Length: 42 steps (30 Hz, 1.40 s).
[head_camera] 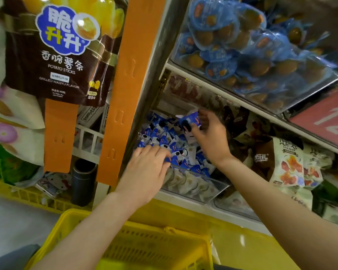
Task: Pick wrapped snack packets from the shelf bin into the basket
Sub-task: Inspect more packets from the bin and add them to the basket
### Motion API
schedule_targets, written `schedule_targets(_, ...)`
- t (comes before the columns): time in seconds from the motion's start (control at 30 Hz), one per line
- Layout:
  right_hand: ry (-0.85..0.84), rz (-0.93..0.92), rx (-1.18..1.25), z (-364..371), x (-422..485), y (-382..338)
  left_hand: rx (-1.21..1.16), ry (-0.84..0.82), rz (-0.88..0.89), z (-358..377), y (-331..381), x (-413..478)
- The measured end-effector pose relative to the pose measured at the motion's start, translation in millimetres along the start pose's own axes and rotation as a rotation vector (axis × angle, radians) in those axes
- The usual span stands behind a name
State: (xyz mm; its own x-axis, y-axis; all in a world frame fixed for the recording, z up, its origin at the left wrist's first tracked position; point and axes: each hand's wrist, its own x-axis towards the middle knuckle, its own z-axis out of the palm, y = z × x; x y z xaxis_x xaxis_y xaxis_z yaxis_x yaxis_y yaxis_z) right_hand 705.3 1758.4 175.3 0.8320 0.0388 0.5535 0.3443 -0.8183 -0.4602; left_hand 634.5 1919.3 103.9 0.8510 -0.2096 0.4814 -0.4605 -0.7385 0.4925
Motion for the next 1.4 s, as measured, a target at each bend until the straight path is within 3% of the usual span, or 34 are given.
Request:
schedule_targets(0.17,-0.07,0.03,0.337,-15.1,-58.3,-31.8,-0.642,0.197,-0.208,-10.8,21.7,-10.0)
schedule_targets(0.23,-0.151,0.097,0.484,-17.1,-82.0,-34.7,-0.905,0.142,-0.303,-14.2,28.7,-19.3)
schedule_targets(0.3,-0.237,0.161,0.638,-16.4,-102.8,-33.8,-1.021,0.04,-0.398,-13.6,31.1,-27.2)
schedule_targets(0.47,-0.363,0.285,0.807,-10.0,-134.1,-19.6,-0.951,-0.001,-0.46,-2.9,33.3,-40.6)
schedule_targets(0.67,-0.298,0.399,0.739,6.1,-149.7,-3.2,-0.826,-0.119,-0.493,12.9,36.3,-54.0)
schedule_targets(0.9,-0.313,0.244,0.529,5.0,-151.3,2.0,-0.84,-0.091,-0.565,18.9,35.1,-56.9)
schedule_targets(1.2,-0.22,-0.121,0.04,-9.4,-158.8,3.6,-0.858,-0.164,-0.63,23.7,39.5,-58.8)
schedule_targets(1.27,-0.205,-0.045,0.071,-9.6,-159.4,3.4,-0.939,-0.19,-0.677,25.5,42.4,-58.4)
schedule_targets(1.4,-0.133,0.314,0.301,-8.1,-151.7,6.1,-1.023,-0.294,-0.752,30.1,48.1,-60.7)
